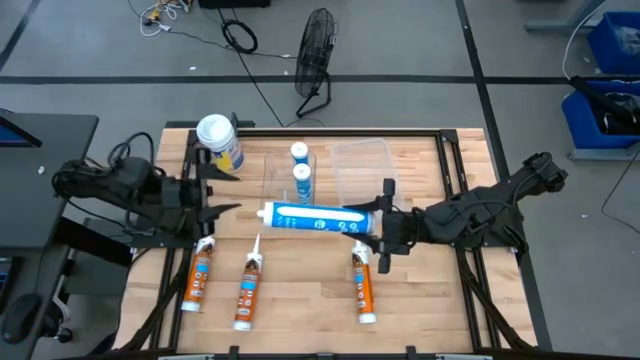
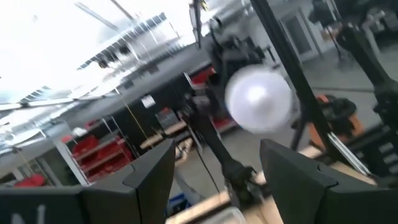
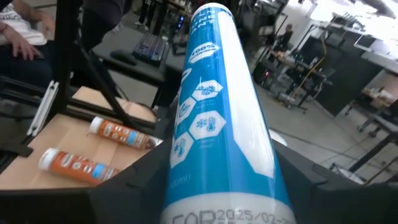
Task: Pick & place silicon tubes, Sealant and Lysol wipes
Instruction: Put the blue sealant into the left transparent bin
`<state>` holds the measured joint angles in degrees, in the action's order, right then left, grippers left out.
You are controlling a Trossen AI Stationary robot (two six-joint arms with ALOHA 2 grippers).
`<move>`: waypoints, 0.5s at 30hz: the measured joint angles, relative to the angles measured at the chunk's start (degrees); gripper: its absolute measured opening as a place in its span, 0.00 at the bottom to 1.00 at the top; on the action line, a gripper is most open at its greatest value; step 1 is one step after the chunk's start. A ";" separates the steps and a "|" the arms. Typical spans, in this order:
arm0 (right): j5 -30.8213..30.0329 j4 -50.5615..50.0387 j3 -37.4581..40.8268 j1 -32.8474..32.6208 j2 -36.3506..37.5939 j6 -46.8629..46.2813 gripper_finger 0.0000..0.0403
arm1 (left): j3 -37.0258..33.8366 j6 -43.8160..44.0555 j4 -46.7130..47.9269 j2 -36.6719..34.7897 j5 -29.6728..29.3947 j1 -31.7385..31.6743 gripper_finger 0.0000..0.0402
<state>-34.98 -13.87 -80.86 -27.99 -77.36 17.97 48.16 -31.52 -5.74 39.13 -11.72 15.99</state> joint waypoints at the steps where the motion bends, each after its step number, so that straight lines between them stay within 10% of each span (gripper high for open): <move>1: -0.02 0.44 -0.02 0.00 0.00 0.45 0.52 | 0.00 0.09 0.35 0.68 0.02 0.00 0.59; 15: 4.43 4.65 -0.04 3.75 -0.17 2.56 0.52 | -0.04 -0.12 -18.87 14.42 2.97 -0.13 0.59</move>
<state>-30.55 -9.22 -80.90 -24.24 -77.54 20.52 48.12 -31.64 -24.61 53.55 -8.75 15.86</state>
